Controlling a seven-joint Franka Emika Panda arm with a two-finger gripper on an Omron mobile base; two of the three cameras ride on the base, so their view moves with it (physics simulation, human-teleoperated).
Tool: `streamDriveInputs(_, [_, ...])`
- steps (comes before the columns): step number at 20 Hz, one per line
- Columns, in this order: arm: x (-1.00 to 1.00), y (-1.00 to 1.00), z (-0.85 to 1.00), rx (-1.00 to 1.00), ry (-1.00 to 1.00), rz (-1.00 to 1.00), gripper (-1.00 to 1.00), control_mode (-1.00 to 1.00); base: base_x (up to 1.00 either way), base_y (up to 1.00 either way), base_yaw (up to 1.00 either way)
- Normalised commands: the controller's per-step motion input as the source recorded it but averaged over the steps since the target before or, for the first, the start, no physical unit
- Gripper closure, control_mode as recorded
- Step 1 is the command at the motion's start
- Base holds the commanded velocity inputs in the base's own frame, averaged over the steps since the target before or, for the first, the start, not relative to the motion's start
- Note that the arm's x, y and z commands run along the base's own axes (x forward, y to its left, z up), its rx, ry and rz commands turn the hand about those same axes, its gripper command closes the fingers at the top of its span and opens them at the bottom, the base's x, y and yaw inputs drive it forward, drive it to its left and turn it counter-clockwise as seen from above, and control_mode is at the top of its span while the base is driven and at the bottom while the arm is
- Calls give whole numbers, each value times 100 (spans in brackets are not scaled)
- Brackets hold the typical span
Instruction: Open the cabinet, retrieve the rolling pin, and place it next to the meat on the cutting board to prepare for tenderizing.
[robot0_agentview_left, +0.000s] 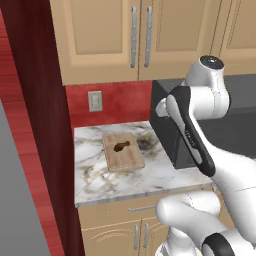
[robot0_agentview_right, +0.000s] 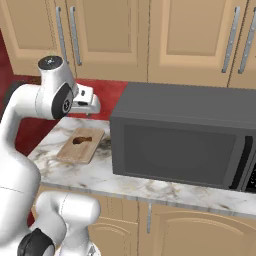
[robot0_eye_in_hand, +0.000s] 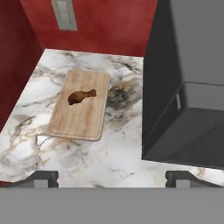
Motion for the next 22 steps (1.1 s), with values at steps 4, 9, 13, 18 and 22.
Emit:
streamDriveInputs(4, [-46, 10, 42, 0, -42, 0, -100, -100, 0, 0, 0])
streamDriveInputs(9, [-26, 26, 65, 0, -41, 0, -100, -100, 0, 0, 0])
streamDriveInputs(13, [-9, 32, 80, 0, -39, 0, -100, -100, 0, 0, 0])
streamDriveInputs(18, [-21, 24, 81, 0, -38, 0, -100, -100, 0, 0, 0])
streamDriveInputs(22, [-31, 8, 76, 0, -37, 0, -100, -100, 0, 0, 0])
